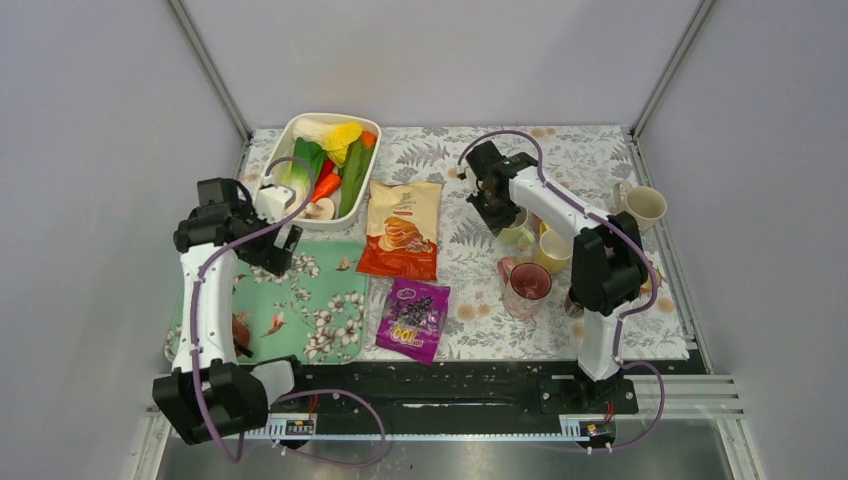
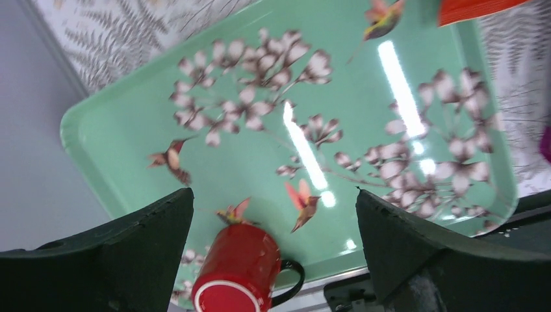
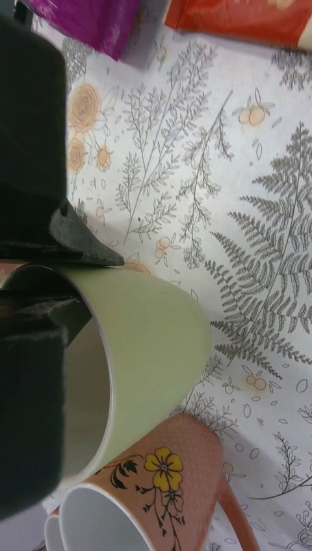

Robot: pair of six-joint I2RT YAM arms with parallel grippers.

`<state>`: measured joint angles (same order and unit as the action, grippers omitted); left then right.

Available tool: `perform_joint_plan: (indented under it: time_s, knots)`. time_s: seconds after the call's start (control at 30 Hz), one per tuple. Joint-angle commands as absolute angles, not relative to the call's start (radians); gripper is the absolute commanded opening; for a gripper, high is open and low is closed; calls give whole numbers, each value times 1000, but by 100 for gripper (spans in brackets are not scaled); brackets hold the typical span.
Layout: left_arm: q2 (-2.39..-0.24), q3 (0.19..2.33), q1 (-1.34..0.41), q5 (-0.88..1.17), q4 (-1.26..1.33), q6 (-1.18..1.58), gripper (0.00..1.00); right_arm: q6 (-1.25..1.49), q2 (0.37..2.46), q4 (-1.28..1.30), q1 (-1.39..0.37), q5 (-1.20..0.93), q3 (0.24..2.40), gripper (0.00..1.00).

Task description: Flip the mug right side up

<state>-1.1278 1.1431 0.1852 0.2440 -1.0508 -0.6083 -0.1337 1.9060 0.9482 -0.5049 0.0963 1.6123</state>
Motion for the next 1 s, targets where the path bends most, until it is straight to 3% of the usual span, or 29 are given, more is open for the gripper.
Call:
perform_joint_plan:
  time_s: [0.0,0.2,0.43,0.53,0.8,0.97]
  knots:
    - [-1165,1143,320,186,-1071,-761,98,-215,1960,1000,-488,163,1737,0]
    - [-1193,1102,497,134,-1059,-953,99,-214,2009,976,-459,59,1703,5]
    - [-1107,990,517,131,-1243,-1498,95,-226,2037,958,-456,93,1683,11]
    - [-1027,899,517,59,-1226,-1706,95,-226,2040,957,-455,93,1682,22]
    - [-898,830,517,19,-1384,-2099,95,-220,1976,965,-454,112,1678,62]
    - [-900,742,517,-97,-1322,-2131,94,-217,1903,967,-454,110,1652,72]
